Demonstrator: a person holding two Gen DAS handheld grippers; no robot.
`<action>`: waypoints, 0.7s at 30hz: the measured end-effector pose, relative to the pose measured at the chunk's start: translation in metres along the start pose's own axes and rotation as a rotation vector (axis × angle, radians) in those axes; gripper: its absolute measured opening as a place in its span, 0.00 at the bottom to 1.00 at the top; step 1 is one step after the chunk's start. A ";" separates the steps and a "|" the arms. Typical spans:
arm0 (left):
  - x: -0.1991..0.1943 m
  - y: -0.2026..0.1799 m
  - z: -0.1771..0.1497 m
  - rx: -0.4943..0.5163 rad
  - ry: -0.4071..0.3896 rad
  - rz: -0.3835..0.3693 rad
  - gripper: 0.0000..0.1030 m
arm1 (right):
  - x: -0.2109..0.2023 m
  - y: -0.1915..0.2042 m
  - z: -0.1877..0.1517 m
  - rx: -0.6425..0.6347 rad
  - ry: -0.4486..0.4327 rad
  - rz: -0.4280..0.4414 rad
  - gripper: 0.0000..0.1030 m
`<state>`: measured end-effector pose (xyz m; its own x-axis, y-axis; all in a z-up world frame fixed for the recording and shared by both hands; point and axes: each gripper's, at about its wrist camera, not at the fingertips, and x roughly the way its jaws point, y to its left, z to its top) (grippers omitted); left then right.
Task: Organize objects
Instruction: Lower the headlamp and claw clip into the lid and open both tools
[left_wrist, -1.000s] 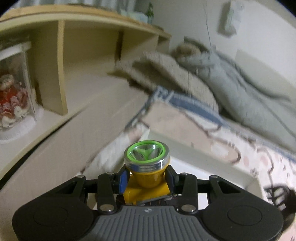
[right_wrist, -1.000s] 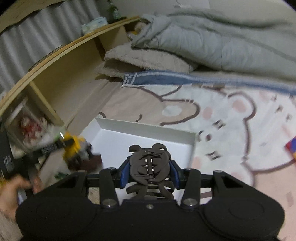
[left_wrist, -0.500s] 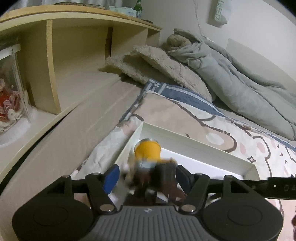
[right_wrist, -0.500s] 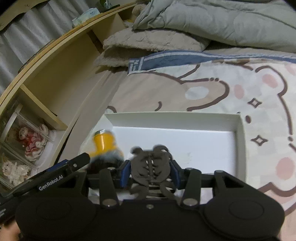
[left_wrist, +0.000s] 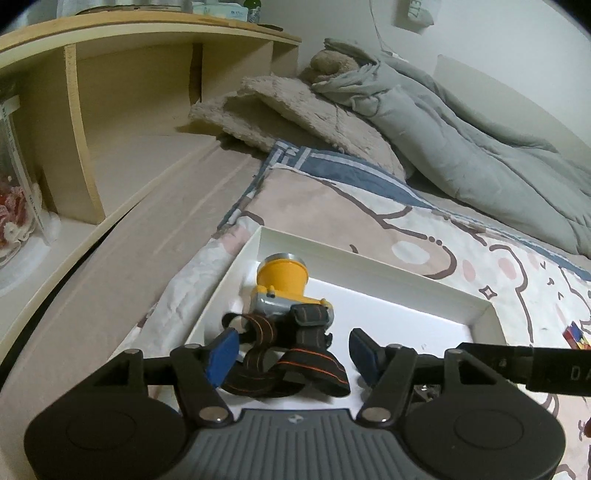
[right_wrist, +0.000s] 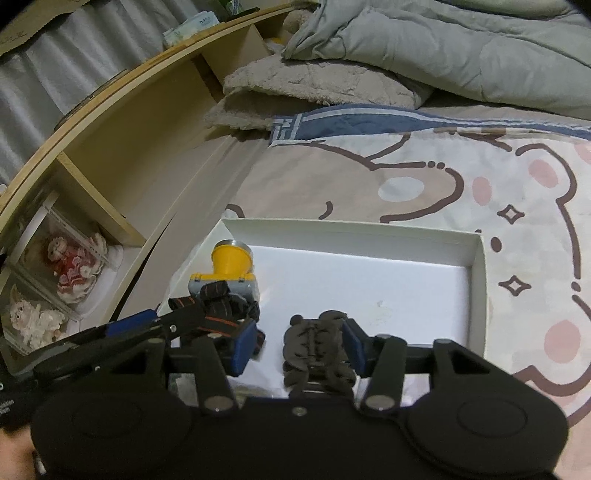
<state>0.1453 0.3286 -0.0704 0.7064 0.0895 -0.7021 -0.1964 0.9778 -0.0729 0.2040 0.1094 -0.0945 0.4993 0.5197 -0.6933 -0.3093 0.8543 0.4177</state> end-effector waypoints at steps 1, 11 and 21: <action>-0.001 -0.001 0.000 -0.003 0.004 -0.004 0.64 | -0.002 -0.001 0.001 -0.002 -0.002 -0.001 0.51; -0.015 -0.013 -0.002 0.006 0.034 -0.010 0.64 | -0.020 -0.009 -0.002 -0.049 -0.007 -0.012 0.51; -0.037 -0.030 -0.009 0.031 0.063 -0.018 0.64 | -0.052 -0.016 -0.006 -0.120 -0.022 -0.028 0.53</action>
<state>0.1188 0.2939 -0.0483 0.6653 0.0608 -0.7441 -0.1621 0.9847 -0.0645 0.1780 0.0690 -0.0689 0.5262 0.4971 -0.6899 -0.3893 0.8622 0.3243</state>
